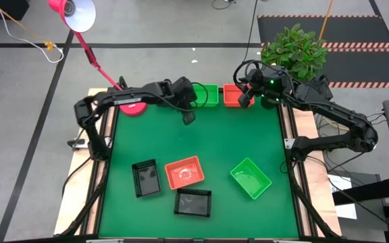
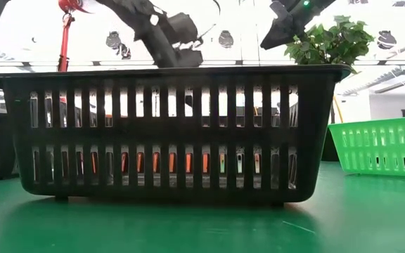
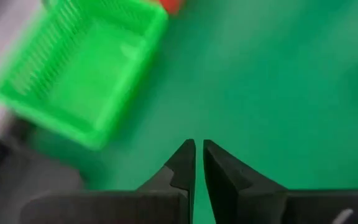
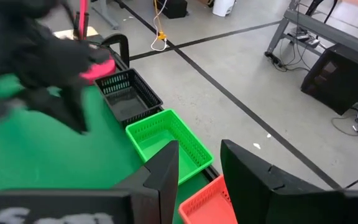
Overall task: Stack baskets by color
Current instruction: Stack the middle left black bin on top of the top black bin
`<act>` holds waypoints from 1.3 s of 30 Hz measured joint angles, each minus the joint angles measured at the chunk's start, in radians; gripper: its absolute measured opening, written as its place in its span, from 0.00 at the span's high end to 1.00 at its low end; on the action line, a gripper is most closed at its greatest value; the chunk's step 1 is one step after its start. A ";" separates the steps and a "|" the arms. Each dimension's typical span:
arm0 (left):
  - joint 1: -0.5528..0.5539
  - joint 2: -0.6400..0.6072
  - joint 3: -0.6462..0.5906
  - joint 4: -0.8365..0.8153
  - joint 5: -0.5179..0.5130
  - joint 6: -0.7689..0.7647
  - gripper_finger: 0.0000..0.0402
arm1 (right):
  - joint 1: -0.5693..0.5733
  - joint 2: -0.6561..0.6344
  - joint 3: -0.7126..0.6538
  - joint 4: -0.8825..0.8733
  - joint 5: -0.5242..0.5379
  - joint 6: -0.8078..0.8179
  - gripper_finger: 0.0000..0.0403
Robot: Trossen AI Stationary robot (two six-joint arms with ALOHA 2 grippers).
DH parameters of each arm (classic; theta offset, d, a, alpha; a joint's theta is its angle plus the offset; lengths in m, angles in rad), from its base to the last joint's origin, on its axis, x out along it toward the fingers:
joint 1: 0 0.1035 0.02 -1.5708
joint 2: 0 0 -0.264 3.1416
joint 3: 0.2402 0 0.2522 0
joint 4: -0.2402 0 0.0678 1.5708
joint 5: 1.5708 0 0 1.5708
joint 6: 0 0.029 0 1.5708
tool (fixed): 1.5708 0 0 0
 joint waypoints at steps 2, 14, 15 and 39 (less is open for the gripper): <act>-0.033 -0.042 0.000 -0.064 0.006 -0.071 0.91 | 0.000 0.000 0.000 -0.012 0.000 0.013 0.71; -0.334 -0.182 0.000 -0.478 -0.055 -0.540 0.91 | 0.001 0.000 -0.039 -0.055 -0.054 0.158 0.71; -0.352 -0.180 0.000 -0.520 -0.060 -0.614 0.91 | 0.006 0.000 -0.043 -0.058 -0.061 0.162 0.71; -0.699 -0.328 -0.345 -0.477 0.026 -1.573 0.63 | 0.180 0.000 -0.057 -0.051 -0.079 0.210 0.71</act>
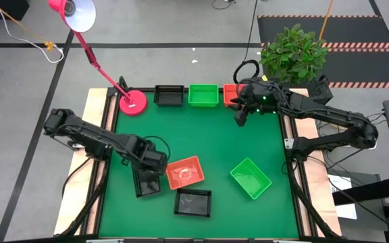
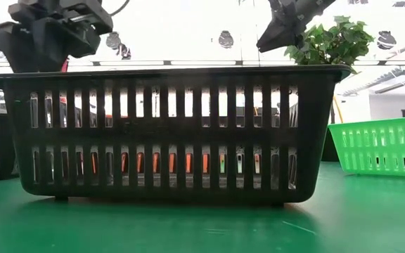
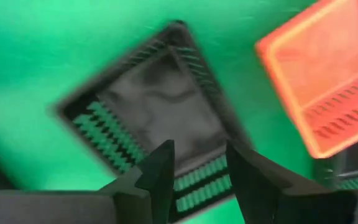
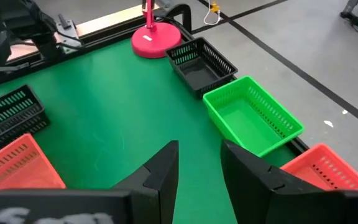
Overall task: Stack baskets by color
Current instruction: Stack the middle left black bin on top of the top black bin
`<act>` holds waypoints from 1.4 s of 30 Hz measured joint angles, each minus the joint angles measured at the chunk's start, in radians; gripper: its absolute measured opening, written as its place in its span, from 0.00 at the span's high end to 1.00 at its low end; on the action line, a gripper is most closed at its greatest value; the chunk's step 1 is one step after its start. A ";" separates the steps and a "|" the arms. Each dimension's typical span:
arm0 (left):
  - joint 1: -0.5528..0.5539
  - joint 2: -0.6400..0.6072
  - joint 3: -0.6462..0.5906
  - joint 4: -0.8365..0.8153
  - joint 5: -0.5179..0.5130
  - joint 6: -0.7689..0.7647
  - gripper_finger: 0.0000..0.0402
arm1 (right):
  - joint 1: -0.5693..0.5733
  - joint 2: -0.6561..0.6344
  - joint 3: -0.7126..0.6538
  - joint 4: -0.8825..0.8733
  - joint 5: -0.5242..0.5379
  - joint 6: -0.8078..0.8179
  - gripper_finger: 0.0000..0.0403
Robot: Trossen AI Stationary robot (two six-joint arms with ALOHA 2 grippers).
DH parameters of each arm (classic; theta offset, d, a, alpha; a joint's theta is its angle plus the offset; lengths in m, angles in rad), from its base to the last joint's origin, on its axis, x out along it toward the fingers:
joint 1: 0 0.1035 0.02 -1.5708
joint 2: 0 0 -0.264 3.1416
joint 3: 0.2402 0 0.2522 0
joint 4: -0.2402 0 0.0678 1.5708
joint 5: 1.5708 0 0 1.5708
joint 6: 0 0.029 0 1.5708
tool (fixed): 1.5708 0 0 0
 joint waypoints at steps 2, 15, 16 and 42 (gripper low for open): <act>-0.010 0.004 -0.023 0.066 0.009 -0.036 0.63 | 0.000 0.000 0.000 0.000 0.000 -0.002 0.71; -0.075 0.012 -0.133 0.291 -0.024 -0.395 0.75 | -0.015 0.000 0.001 0.001 0.003 -0.269 0.71; -0.079 0.012 -0.141 0.294 -0.029 -0.411 0.76 | -0.018 0.000 0.001 0.001 0.003 -0.303 0.71; -0.093 0.074 -0.215 0.450 -0.088 -0.290 0.97 | -0.036 -0.103 0.001 -0.074 0.006 -0.393 0.71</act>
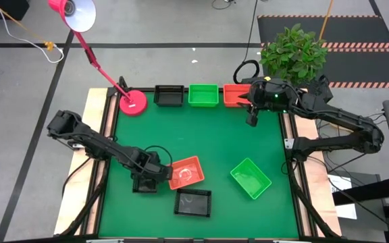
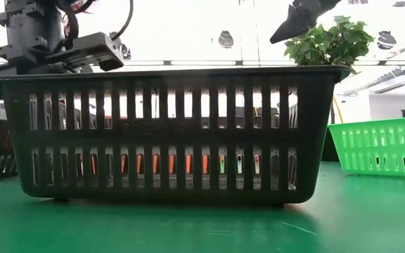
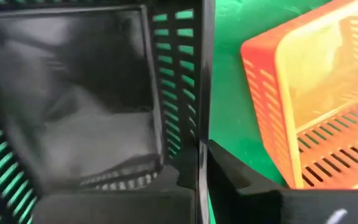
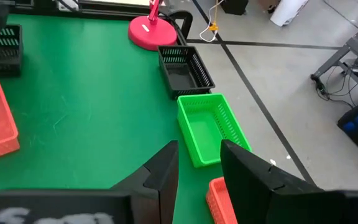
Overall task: Stack baskets by color
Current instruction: Stack the middle left black bin on top of the top black bin
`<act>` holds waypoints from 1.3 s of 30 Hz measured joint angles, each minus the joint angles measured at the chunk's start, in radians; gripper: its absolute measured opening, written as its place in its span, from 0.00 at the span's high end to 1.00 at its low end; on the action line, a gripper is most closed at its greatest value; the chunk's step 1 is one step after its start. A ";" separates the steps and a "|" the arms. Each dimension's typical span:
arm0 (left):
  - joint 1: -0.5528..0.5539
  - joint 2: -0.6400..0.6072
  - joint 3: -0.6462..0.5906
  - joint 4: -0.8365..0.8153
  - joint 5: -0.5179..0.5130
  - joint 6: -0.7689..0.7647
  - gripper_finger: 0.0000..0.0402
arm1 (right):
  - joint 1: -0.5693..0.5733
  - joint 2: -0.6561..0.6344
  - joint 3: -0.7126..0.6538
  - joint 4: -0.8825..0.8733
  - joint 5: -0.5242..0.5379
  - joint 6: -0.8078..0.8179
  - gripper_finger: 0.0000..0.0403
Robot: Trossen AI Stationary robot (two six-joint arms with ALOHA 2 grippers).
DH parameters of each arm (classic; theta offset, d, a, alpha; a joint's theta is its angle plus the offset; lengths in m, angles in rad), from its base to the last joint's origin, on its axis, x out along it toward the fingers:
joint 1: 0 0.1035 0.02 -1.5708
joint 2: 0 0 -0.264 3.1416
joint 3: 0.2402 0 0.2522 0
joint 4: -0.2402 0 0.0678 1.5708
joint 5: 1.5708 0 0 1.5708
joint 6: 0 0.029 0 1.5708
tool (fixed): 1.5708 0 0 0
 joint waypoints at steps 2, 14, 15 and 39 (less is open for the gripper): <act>0.001 0.002 0.000 -0.004 0.008 0.007 0.96 | 0.000 0.001 0.000 -0.003 0.000 0.009 0.71; 0.132 -0.010 0.290 -0.453 0.077 0.692 0.98 | 0.000 0.001 -0.047 0.031 -0.002 0.090 0.71; 0.151 -0.010 0.327 -0.500 0.065 0.760 0.98 | 0.000 0.001 -0.055 0.037 -0.002 0.095 0.71; 0.824 -0.011 0.664 -0.624 -0.366 2.427 0.98 | 0.001 0.001 -0.091 0.226 0.104 0.356 0.71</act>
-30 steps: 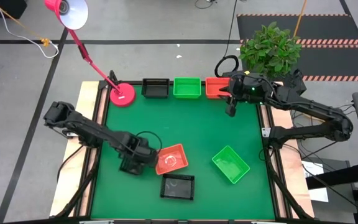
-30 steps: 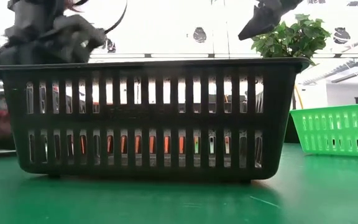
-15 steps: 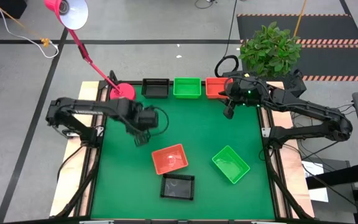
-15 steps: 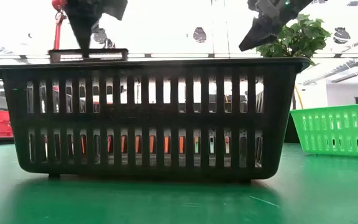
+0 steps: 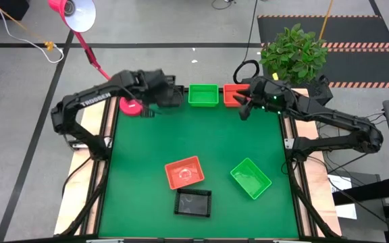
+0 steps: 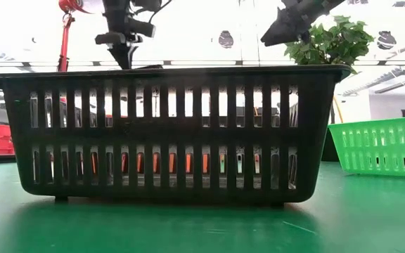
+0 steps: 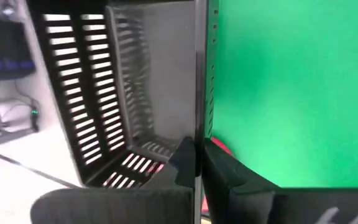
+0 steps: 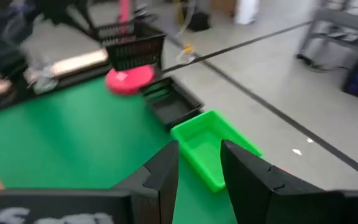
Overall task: Stack baskets by color
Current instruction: Stack the middle left black bin on top of the top black bin
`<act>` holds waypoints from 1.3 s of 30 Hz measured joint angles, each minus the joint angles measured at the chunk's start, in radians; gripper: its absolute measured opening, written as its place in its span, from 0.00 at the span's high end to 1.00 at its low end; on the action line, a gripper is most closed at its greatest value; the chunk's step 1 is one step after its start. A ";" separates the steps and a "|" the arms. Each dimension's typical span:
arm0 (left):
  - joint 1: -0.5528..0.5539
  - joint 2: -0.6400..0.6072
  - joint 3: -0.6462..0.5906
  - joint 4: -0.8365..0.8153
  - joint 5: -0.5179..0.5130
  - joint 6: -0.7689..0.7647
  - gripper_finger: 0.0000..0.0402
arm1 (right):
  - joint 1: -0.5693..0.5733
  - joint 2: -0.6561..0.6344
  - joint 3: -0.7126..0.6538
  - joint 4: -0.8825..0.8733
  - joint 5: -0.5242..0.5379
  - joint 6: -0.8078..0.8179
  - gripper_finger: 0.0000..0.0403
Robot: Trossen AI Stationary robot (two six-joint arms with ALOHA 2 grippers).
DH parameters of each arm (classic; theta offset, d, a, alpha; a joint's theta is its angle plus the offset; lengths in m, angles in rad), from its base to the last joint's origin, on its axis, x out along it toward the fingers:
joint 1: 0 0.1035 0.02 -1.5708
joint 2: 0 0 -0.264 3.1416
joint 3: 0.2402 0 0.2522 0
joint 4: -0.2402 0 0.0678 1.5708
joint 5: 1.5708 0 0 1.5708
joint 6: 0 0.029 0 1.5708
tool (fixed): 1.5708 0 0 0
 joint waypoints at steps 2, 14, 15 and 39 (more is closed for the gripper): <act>0.055 0.000 0.000 0.058 0.023 0.056 0.99 | 0.000 0.000 0.000 0.024 0.043 0.042 0.71; 0.230 0.058 0.000 0.151 0.170 0.171 0.98 | 0.000 0.000 0.000 0.086 0.084 0.062 0.71; 0.231 0.069 0.000 0.149 0.176 0.172 0.98 | 0.000 0.000 0.000 0.085 0.085 0.062 0.71; 0.207 0.325 0.000 0.172 0.163 0.153 0.98 | 0.000 0.000 0.000 0.047 0.082 -0.045 0.71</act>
